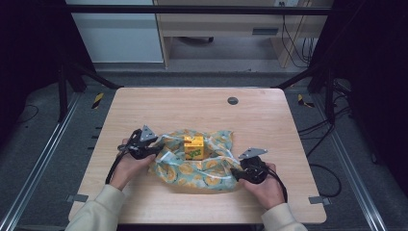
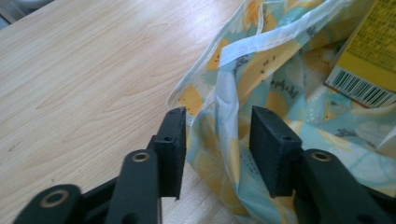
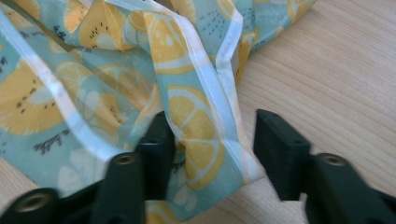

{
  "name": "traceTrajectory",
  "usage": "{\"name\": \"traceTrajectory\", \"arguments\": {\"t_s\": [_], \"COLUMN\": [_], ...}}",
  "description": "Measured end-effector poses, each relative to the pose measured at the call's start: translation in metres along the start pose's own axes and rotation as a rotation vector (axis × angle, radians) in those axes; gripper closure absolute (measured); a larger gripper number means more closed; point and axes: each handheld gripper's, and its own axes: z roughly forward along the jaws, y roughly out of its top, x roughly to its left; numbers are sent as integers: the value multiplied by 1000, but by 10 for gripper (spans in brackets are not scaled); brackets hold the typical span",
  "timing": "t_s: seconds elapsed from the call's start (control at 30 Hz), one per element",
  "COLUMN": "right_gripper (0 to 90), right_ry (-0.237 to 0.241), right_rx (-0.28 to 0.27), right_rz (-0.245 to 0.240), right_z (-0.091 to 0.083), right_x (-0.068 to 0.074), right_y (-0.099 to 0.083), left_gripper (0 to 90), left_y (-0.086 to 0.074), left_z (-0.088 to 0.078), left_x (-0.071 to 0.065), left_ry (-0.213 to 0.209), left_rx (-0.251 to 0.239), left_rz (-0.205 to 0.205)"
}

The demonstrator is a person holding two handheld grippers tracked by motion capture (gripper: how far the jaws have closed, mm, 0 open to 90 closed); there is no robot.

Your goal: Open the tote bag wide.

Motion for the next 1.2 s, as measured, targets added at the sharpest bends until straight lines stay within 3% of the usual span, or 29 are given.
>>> {"name": "traceTrajectory", "arguments": {"t_s": [0.03, 0.07, 0.43, 0.63, 0.8, 1.07, 1.2], "right_gripper": [439, 366, 158, 129, 98, 64, 59], "right_ry": [0, -4, -11, 7, 13, 33, 30], "right_rx": [0, -3, -17, -19, -39, -83, -93], "right_rz": [0, -9, -26, -43, -60, -83, -91], "right_z": [0, 0, 1, 1, -1, -9, -14], "right_x": [0, 1, 8, 13, 16, 22, 24], "right_y": [0, 1, 2, 1, 4, 24, 35], "left_gripper": [542, 501, 345, 294, 238, 194, 177], "left_y": [0, 2, 3, 0, 1, 17, 19], "left_z": [-1, -2, -15, -25, -32, -38, -45], "left_x": [-1, -3, -10, -17, -20, -18, -19], "left_ry": [-3, -2, -15, -19, -31, -29, -32], "left_rx": [1, 4, -9, -13, -38, -121, -124], "left_rz": [2, 8, 15, 39, 22, -29, -33]}}
